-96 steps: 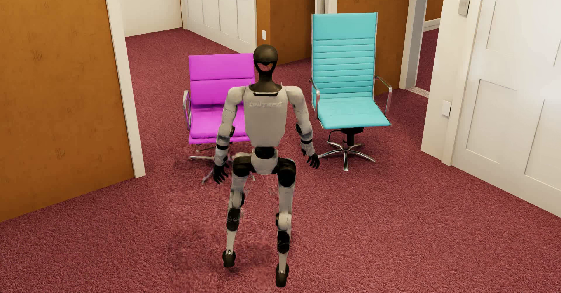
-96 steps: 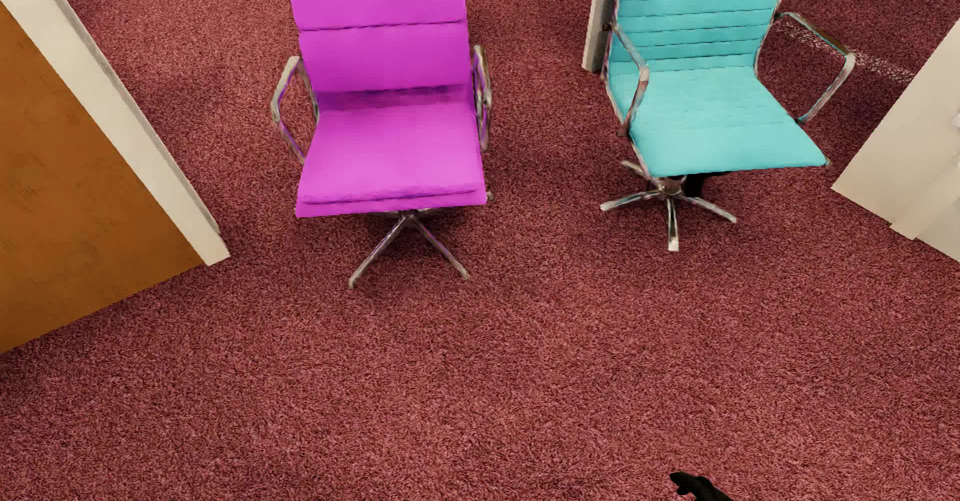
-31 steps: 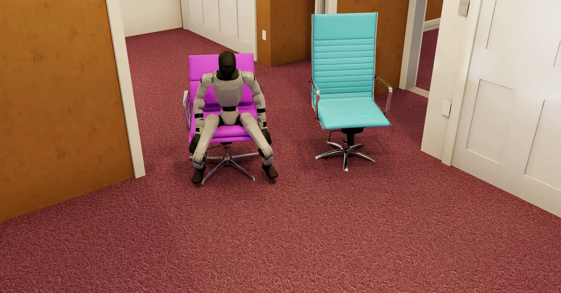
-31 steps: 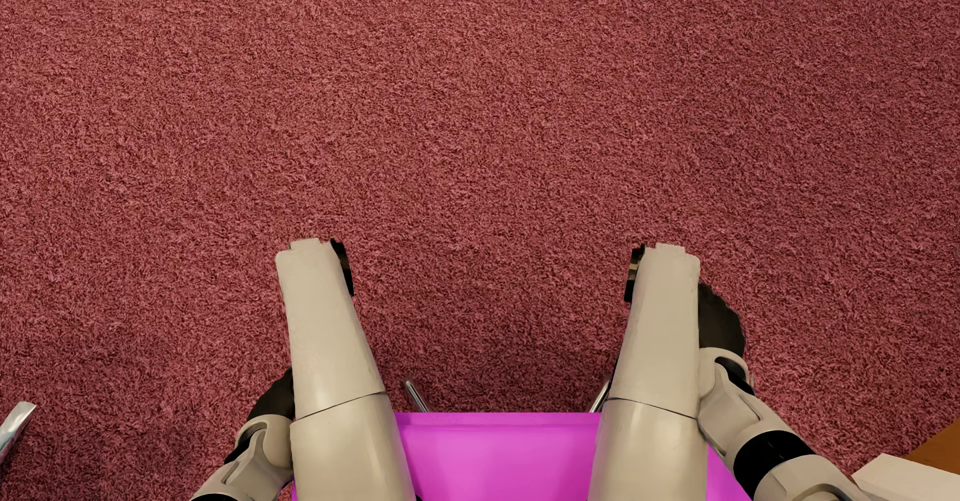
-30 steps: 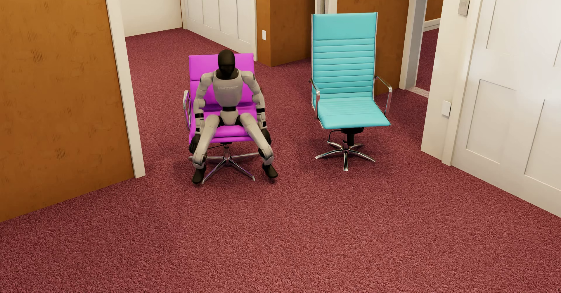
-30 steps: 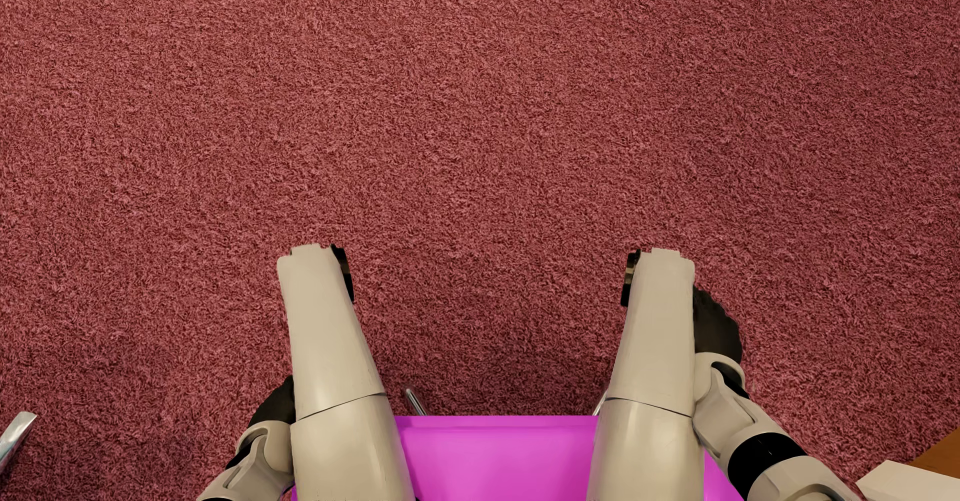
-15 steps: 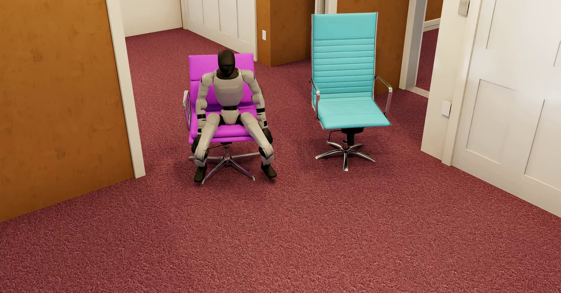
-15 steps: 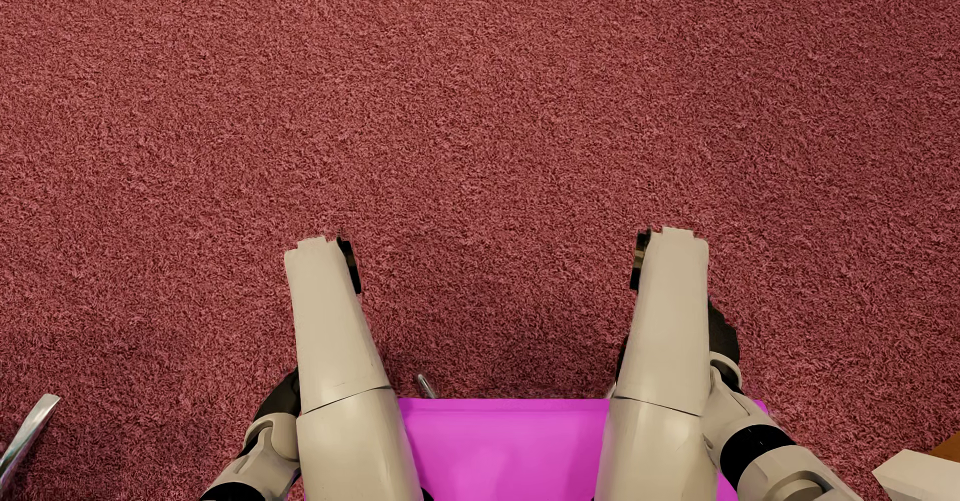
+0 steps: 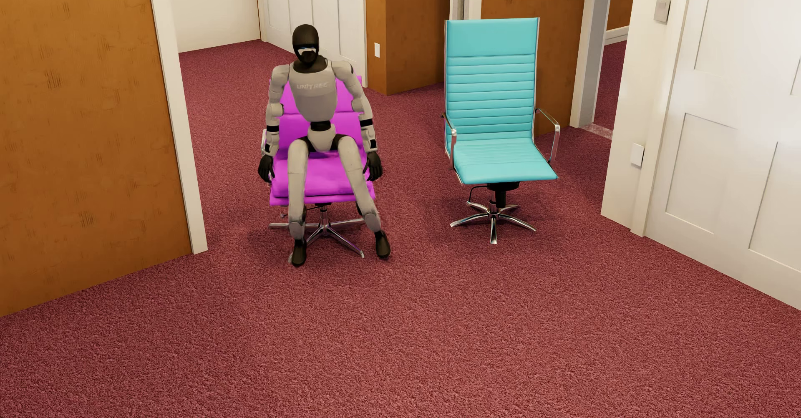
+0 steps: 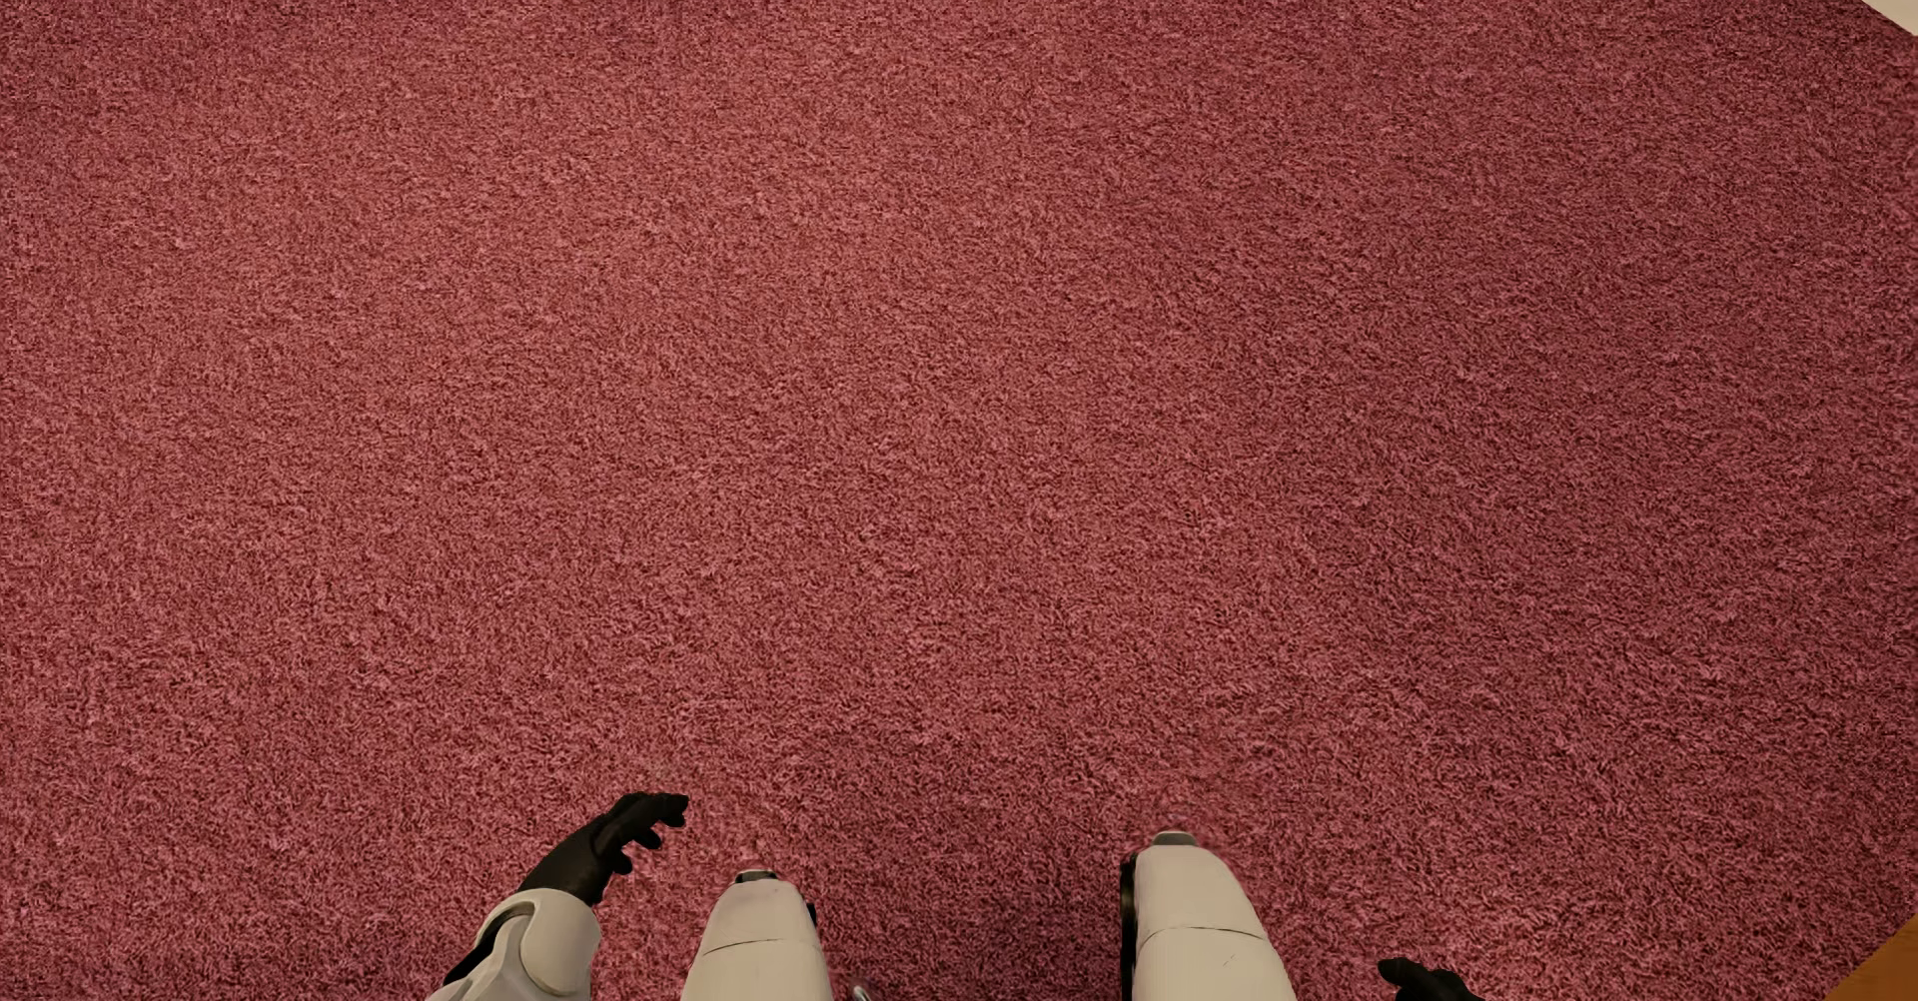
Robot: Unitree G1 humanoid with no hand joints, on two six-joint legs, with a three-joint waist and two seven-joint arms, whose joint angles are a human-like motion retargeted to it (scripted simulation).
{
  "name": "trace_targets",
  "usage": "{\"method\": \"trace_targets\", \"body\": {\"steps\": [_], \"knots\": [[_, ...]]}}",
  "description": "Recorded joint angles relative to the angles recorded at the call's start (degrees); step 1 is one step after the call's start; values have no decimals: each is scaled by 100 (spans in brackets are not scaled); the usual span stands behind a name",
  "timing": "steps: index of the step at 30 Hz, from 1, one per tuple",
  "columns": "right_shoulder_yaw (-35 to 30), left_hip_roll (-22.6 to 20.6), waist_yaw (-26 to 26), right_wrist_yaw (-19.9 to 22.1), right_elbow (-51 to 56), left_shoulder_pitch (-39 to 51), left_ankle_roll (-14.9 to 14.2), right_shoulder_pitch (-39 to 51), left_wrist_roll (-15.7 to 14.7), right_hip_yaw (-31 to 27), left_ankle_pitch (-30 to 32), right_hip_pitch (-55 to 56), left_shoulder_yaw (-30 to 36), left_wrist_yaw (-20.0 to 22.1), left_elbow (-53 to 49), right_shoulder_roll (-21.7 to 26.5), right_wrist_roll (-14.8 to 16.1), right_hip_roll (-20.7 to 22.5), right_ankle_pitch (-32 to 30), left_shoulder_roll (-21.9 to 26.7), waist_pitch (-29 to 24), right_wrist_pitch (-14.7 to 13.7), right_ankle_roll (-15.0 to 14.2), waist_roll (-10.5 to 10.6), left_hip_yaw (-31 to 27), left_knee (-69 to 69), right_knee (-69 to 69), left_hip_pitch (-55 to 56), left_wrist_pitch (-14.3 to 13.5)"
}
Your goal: Perch on purple chair
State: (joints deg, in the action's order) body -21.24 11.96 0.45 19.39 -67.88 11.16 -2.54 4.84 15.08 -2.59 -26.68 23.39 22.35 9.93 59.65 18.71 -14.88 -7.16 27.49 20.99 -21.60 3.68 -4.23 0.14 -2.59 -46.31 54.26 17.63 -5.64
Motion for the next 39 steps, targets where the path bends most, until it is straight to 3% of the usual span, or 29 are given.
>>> {"method": "trace_targets", "body": {"steps": [1, 3, 4, 5, 6, 8, 9, 12, 14, 15, 17, 19, 21, 23, 25, 26, 27, 28, 29, 30, 31, 32, 33, 34, 35, 36, 37, 38, 39], "knots": [[1, -118, 54, -110, -68, -127, -33, -43, 84, 114, 358, -609, 72, 1, -16, 4, -148, -31, -111, -24, 163, -8, -81, -54, -198, 469, -694, -416, -67], [117, -270, 192, -399, -100, -460, 170, -113, 269, 250, 452, -1643, -90, -153, 70, -99, -297, 142, -487, -154, 547, 4, 88, -47, -260, 192, -1890, -548, 12], [109, -373, 238, -272, 33, -529, -150, -29, 232, 348, 565, -1998, -72, 1, 134, -100, -349, 130, -587, -189, 664, -110, 82, -111, -369, -89, -2373, -240, -52], [72, -372, 340, -301, 124, -725, -299, -23, 266, 491, 562, -2556, -186, -187, 205, -131, -307, 212, -711, -274, 720, -38, 176, -71, -250, -175, -2911, -167, 63], [-33, -410, 447, -303, 248, -793, -357, 154, 247, 587, 536, -2843, -246, -192, 304, -172, -310, 226, -714, -314, 735, -117, 203, -113, -178, -104, -3194, 64, -6], [-422, -428, 638, -152, 565, -943, -571, 526, -139, 754, 1083, -3619, -483, -204, 509, -192, -318, 244, -811, -443, 754, -172, 235, -180, -114, 644, -3988, 407, -88], [-521, -469, 712, -173, 733, -1026, -590, 742, -94, 816, 1360, -4094, -575, -292, 648, -189, -367, 281, -896, -478, 801, -220, 200, -186, -109, 1082, -4518, 617, -65], [-851, -810, 848, -78, 1192, -1394, 125, 1310, -76, 948, 1642, -4933, -980, -443, 680, -275, -396, 321, -880, -551, 970, -304, 98, -209, -96, 2396, -5091, 918, -99], [-957, -788, 940, 107, 1290, -1657, 91, 1392, -81, 1049, 1768, -5267, -1080, -323, 678, -318, -359, 168, -1100, -630, 1090, -256, -253, -197, -24, 2512, -5002, 797, -15], [-943, -829, 924, 129, 1256, -1731, 108, 1365, -38, 1025, 1898, -5241, -1159, -330, 717, -337, -351, 96, -1227, -625, 1119, -208, -254, -243, -8, 2188, -4604, 779, -38], [-664, -1028, 834, 158, 1185, -1762, 30, 951, -69, 770, 1735, -4791, -866, -421, 774, -349, -203, -113, -1702, -497, 1133, -144, -583, -402, -123, 1829, -2843, 470, -84], [-510, -1367, 572, -74, 943, -1539, 788, 521, -97, 487, 1438, -3777, -907, -500, 757, -273, -43, -188, -3531, -340, 1016, -243, -1002, -414, -67, 2104, -541, -444, -215], [-303, -1349, 283, -196, 572, -1223, 977, 19, -30, 399, 1124, -2744, -782, -677, 654, -319, 28, -95, -2573, -77, 839, -69, -674, -299, 85, 2542, 1242, -1474, -146], [113, -1241, -24, -245, 38, -822, 945, -397, -53, 215, 745, -1612, -365, -710, 670, -381, 189, 98, -1833, 156, 791, 37, -758, -112, 268, 3039, 1807, -2447, 18], [367, -1122, -306, -185, -153, -443, 804, -920, -255, -45, 453, -696, -33, -526, 560, -372, 222, 234, -1709, 311, 794, 9, -981, -5, 399, 3550, 932, -3372, -13], [652, -1136, -415, -585, -51, -232, 767, -1031, -225, -145, 331, -363, -42, -738, 397, -383, 174, 254, -1709, 441, 764, 155, -982, -19, 500, 3885, -21, -3826, -79], [677, -1088, -477, -275, -47, -110, 612, -1329, -242, -170, 281, -333, 46, -592, 329, -365, 268, 312, -2022, 478, 840, -102, -925, 0, 588, 4222, -1447, -4300, -119], [896, -1012, -494, -480, -79, 41, 449, -1440, -256, -44, 122, -462, 118, -580, 218, -331, 260, 399, -2242, 473, 897, -78, -689, 60, 670, 4245, -3158, -4538, -189], [1028, -965, -514, -360, -111, 88, 329, -1605, -159, 125, -127, -546, 162, -557, 125, -337, 295, 357, -2590, 503, 1045, -84, -516, 44, 821, 4046, -4523, -4657, -251], [1076, -935, -504, -311, -70, 54, 169, -1820, -190, 223, -253, -623, 244, -566, -24, -273, 460, 266, -2845, 460, 1183, -139, -630, 77, 893, 3951, -5326, -4847, -259], [1249, -848, -560, -283, -73, -14, 31, -1903, -85, 113, -293, -551, 158, -653, -104, -270, 367, 229, -2659, 457, 1192, -170, -727, 106, 894, 3688, -4879, -5035, -366], [1085, -769, -634, -421, -145, -88, -58, -1905, 65, 24, -248, -472, 82, -705, -120, -217, 432, 356, -3122, 499, 1176, -122, -775, 129, 875, 3304, -4348, -5153, -263], [1112, -520, -628, -297, -279, -508, -239, -1976, -169, 66, -93, -474, -129, -547, -212, -221, 392, 489, -3463, 360, 1293, 4, -821, 218, 812, 2662, -3734, -5217, -203], [840, -449, -621, -412, -498, -730, -459, -1841, 3, -313, 534, -630, -201, -700, -34, -294, 327, 683, -3321, 345, 1310, 62, -590, 186, 651, 1631, -3349, -4958, -112], [833, -289, -536, -255, -542, -993, -661, -1639, -9, -258, 1540, -1097, -202, -548, 66, -417, 165, 772, -3102, 300, 1253, 86, -195, 139, 468, 221, -3363, -4350, -63], [941, -259, -385, -270, -506, -1189, -632, -1446, 104, 96, 2752, -1519, -170, -551, 91, -399, -88, 759, -3051, 270, 1232, 212, -74, 125, 456, -1137, -3437, -3487, 145], [854, -235, -185, -170, -252, -1230, -410, -1243, 302, 151, 2124, -1923, -167, -623, 179, -370, -139, 774, -2649, 175, 1149, 30, 201, 174, 406, -2334, -3586, -2670, 186], [570, -296, 35, -173, -106, -1324, -401, -933, 419, 196, 1538, -2253, -202, -672, 177, -343, -186, 704, -2434, 156, 1079, 5, 32, 32, 278, -3009, -3633, -1952, 178], [238, -383, 208, -257, 66, -1530, -592, -623, 547, 263, 1365, -2802, -322, -701, 85, -314, -213, 650, -2155, 118, 972, -36, 101, -91, 238, -3237, -3850, -1389, 188]]}}
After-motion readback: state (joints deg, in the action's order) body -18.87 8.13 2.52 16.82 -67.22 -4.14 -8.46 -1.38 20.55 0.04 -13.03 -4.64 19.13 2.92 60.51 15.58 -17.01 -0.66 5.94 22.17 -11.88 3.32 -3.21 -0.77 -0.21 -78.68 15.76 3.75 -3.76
